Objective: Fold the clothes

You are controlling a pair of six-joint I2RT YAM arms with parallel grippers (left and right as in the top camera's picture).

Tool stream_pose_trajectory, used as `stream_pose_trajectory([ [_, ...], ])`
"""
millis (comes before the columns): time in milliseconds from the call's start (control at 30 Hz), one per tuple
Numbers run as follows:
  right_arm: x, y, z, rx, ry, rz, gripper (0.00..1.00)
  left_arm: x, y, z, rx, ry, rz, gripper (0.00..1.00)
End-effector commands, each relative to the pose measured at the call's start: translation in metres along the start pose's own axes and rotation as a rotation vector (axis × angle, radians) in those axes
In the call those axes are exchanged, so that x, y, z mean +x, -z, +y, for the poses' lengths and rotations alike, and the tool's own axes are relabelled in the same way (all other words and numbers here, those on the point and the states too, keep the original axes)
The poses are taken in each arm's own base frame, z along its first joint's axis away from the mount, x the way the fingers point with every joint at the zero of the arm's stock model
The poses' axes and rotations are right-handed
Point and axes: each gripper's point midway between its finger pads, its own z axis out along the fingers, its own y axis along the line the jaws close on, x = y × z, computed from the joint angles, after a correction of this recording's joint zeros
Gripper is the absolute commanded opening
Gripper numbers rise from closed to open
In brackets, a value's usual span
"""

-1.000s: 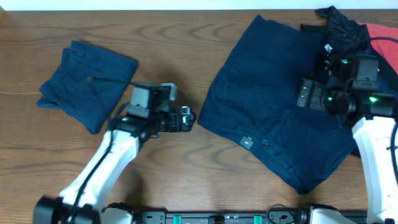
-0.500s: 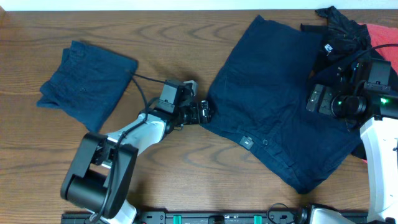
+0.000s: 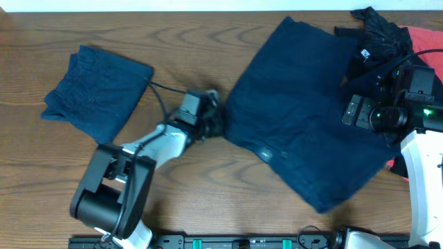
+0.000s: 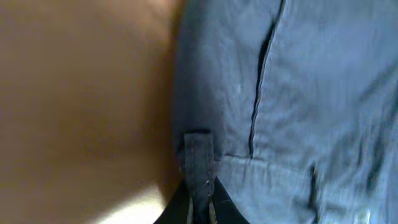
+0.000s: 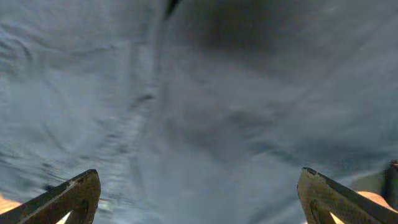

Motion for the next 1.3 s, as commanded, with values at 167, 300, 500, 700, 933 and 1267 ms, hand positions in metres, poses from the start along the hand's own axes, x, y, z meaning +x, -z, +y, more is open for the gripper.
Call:
stream_pose_trajectory([
  [167, -0.003, 0.004, -0.006, 0.018, -0.004, -0.016, 0.99, -0.201, 0.114, 0.029, -0.107, 0.013, -0.545, 0.42],
  [300, -0.003, 0.004, -0.006, 0.017, -0.004, -0.015, 0.99, -0.197, 0.118, 0.02, -0.002, 0.016, -0.471, 0.98],
  [500, 0.007, 0.004, -0.008, 0.024, -0.006, 0.026, 0.99, -0.07, 0.093, 0.044, -0.072, 0.25, 0.053, 0.98],
  [700, 0.014, 0.004, -0.009, 0.029, -0.009, 0.053, 0.99, 0.029, 0.123, 0.066, -0.275, 0.393, 0.428, 0.98],
  [933, 0.014, 0.004, -0.009, 0.029, -0.009, 0.053, 0.99, 0.075, 0.143, 0.075, -0.425, 0.517, 0.56, 0.96],
  [1267, 0.015, 0.003, -0.009, 0.029, -0.024, 0.061, 0.99, 0.101, 0.127, 0.066, -0.42, 0.767, 0.224, 0.95],
])
